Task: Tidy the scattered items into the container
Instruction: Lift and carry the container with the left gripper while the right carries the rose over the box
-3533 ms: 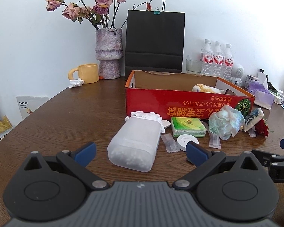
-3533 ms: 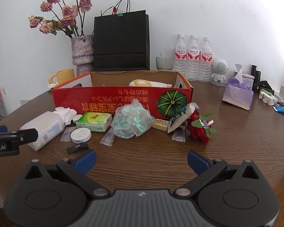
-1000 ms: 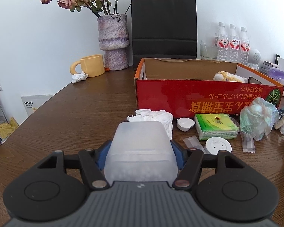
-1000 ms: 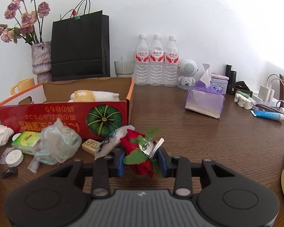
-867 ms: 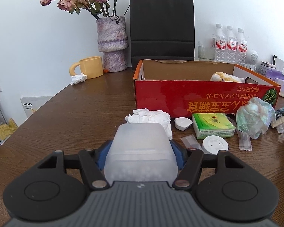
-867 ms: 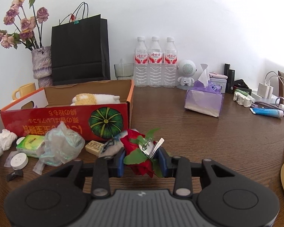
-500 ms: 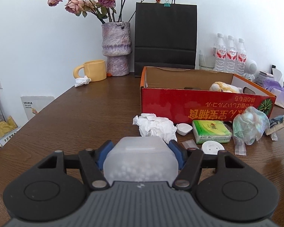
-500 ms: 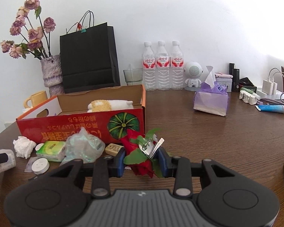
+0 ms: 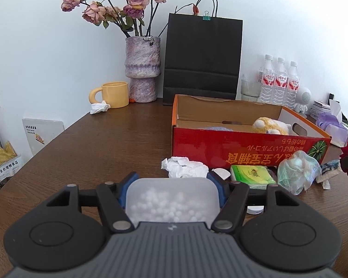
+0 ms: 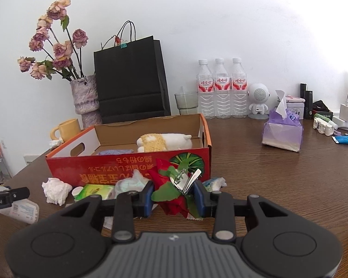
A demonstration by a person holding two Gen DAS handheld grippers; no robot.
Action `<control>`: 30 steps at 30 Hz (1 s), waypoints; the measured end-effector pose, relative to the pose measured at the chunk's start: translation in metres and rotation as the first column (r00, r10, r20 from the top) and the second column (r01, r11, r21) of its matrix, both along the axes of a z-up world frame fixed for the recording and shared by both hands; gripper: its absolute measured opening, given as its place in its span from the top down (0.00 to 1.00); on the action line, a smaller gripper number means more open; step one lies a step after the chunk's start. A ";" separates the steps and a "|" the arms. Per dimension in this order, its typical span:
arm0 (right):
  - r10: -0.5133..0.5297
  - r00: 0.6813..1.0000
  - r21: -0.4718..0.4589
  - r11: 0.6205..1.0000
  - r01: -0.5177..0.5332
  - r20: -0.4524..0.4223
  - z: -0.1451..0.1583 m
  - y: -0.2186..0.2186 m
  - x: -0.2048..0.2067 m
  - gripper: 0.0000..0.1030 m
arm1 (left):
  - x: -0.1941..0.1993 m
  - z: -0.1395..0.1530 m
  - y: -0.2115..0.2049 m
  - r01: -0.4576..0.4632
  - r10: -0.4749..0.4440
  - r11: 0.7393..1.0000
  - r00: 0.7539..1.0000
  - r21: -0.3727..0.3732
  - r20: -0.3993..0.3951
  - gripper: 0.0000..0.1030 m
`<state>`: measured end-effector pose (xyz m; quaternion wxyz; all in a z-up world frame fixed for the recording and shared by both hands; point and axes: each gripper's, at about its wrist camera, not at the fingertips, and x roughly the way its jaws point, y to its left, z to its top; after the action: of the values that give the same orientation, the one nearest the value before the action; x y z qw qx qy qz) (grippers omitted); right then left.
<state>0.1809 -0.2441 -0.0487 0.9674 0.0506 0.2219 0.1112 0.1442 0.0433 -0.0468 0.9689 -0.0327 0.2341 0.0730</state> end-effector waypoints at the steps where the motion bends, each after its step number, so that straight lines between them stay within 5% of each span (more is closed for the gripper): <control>1: 0.004 1.000 0.003 1.000 -0.004 0.000 0.001 0.001 0.001 0.67 | 0.000 0.003 0.000 0.002 -0.002 1.000 1.000 -0.001 0.003 0.35; 15: 0.047 0.997 0.020 0.999 -0.048 0.062 0.034 0.022 0.022 0.67 | 0.018 0.056 0.000 0.052 -0.052 0.999 0.995 -0.004 0.082 0.35; 30: 0.115 0.989 0.049 0.992 -0.119 0.088 0.061 0.070 0.086 0.67 | 0.093 0.085 -0.018 0.095 -0.093 0.995 0.990 -0.013 0.107 0.35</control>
<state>0.2668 -0.1740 0.0123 0.9660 0.0589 0.1801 0.1759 0.2369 0.0253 0.0381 0.9821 -0.0342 0.1839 0.0236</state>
